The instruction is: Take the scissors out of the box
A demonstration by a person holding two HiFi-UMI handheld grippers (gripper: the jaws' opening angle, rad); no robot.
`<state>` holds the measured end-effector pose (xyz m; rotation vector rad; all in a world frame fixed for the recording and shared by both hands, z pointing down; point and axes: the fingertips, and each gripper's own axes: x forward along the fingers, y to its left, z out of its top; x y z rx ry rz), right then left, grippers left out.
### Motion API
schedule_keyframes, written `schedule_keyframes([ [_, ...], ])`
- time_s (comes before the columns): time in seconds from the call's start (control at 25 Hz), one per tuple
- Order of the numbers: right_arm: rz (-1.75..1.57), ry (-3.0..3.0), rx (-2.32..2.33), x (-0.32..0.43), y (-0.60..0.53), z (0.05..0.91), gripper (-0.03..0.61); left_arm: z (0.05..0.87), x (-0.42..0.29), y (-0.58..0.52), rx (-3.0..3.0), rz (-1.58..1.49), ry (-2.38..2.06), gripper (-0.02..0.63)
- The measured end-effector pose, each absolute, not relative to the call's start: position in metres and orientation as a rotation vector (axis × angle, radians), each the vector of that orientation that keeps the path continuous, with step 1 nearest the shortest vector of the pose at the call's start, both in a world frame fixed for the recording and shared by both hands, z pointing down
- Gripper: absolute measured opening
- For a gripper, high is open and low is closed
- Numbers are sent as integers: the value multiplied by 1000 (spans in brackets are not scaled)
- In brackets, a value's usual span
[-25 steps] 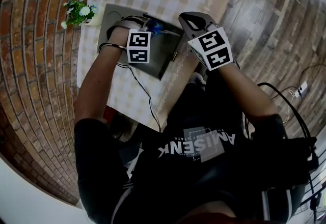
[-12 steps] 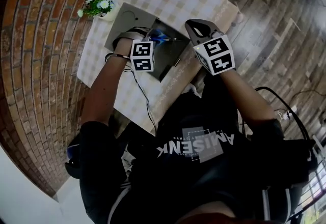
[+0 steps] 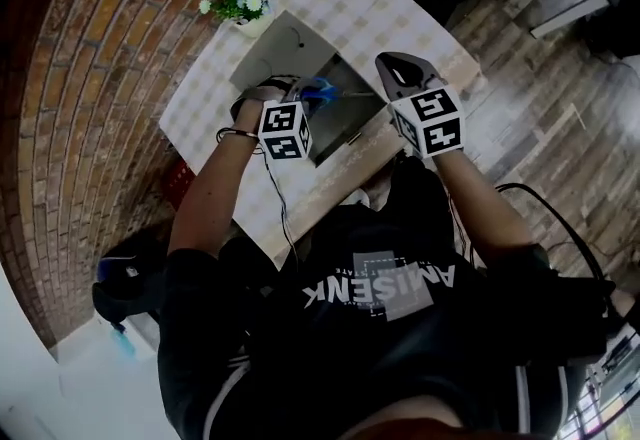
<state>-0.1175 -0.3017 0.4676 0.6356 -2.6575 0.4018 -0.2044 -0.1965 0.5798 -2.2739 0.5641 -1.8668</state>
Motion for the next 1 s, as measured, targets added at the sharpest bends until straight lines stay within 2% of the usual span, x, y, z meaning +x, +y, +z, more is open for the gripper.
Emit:
schedule_keyframes([
  [0.36, 291, -2745, 494, -138, -295, 400, 43, 512, -213, -190, -2321, -1710, 1027, 94],
  [1.0, 155, -2883, 330, -181, -267, 309, 43, 396, -262, -161, -2269, -1072, 2012, 94],
])
